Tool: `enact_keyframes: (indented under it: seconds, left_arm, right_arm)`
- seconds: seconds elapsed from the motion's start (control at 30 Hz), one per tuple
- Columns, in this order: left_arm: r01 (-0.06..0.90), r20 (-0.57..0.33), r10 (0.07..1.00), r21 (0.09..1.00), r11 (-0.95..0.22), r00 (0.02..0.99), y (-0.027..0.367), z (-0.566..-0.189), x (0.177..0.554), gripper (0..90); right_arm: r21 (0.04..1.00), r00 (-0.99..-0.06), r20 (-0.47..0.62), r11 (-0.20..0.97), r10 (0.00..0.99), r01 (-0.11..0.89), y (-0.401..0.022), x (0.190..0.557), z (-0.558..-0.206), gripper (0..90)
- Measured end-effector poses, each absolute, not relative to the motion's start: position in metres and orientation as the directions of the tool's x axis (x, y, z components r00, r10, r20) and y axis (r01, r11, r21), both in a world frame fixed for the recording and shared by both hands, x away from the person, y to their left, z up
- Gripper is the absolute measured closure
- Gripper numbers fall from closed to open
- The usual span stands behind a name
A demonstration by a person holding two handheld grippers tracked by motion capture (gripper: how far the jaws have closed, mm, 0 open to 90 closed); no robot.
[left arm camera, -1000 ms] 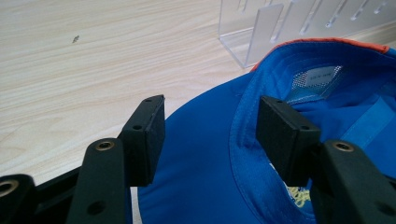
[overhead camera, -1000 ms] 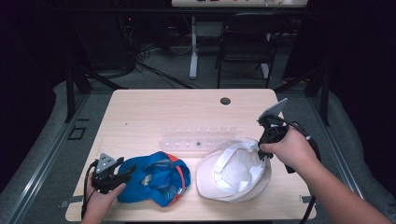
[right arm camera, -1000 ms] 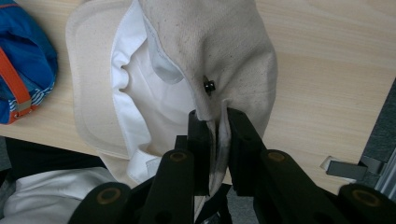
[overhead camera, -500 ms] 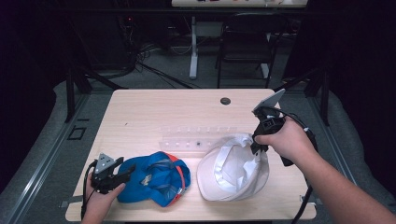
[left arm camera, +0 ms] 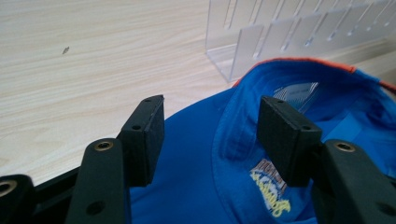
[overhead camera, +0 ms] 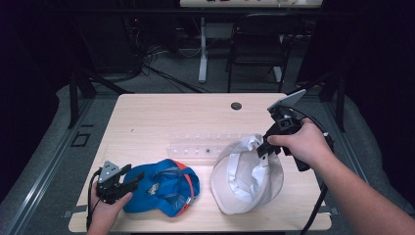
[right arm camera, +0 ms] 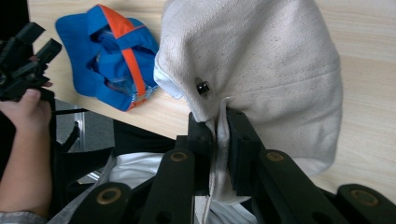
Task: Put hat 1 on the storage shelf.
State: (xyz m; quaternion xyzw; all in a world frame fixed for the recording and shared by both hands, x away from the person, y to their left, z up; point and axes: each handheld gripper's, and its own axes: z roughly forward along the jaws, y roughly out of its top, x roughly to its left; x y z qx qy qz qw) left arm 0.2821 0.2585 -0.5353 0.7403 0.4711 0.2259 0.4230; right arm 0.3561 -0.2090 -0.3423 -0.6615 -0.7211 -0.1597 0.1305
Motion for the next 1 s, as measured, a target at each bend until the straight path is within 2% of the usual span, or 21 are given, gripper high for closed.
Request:
enact_keyframes:
  seconds: [0.33, 0.53, 0.7, 1.0]
  left_arm:
    - [0.47, -0.085, 0.858, 0.862, -0.191, 0.506, 0.243, -0.525, 0.275, 44.2]
    - [0.421, -0.039, 0.814, 0.869, -0.258, 0.579, 0.217, -0.518, 0.268, 44.8]
    - [0.392, 0.0, 0.781, 0.865, -0.313, 0.624, 0.199, -0.514, 0.263, 44.9]
    - [0.369, -0.007, 0.758, 0.877, -0.309, 0.652, 0.189, -0.51, 0.258, 45.7]
  right_arm:
    - [0.094, -0.124, 0.364, 0.097, 0.923, 0.991, -0.209, 0.356, -0.316, 81.7]
    - [0.123, -0.108, 0.373, 0.066, 0.921, 0.99, -0.21, 0.359, -0.302, 81.7]
    - [0.117, -0.078, 0.438, 0.029, 0.896, 0.993, -0.211, 0.364, -0.296, 81.7]
    - [0.099, -0.093, 0.553, 0.045, 0.828, 0.994, -0.209, 0.369, -0.297, 81.7]
